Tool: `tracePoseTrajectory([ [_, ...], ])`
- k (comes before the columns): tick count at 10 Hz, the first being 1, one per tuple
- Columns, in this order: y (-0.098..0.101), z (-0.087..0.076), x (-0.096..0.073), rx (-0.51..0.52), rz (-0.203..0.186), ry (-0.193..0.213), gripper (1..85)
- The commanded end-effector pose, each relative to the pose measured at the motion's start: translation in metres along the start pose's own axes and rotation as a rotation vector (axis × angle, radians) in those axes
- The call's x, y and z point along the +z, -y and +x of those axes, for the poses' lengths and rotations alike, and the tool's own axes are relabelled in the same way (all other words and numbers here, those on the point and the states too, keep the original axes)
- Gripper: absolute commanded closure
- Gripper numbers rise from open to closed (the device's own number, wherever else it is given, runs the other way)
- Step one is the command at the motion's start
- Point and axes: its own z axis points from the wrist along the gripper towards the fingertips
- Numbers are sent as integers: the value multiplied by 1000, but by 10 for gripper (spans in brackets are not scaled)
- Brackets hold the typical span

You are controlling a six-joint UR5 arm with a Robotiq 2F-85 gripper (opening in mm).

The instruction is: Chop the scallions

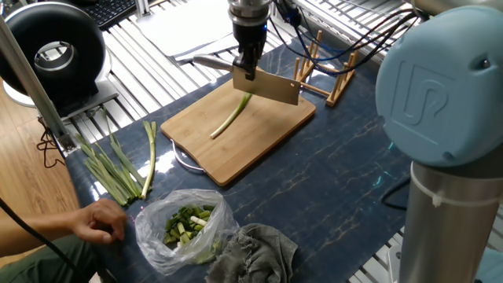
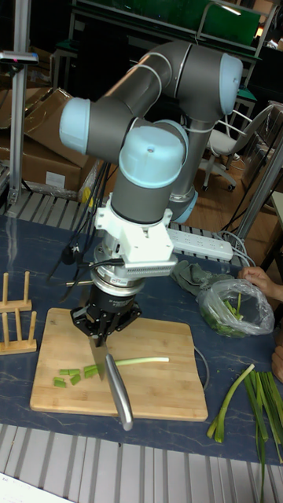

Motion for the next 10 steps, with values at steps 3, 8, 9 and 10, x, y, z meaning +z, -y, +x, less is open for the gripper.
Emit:
tracePoseTrajectory([
  [3,3,3,7,5,-17,14,840],
  [8,0,-1,15,13,-24,35,840],
  [9,-2,-3,16,16,-25,40,840],
  [10,-4,-5,18,23,-24,43,840],
])
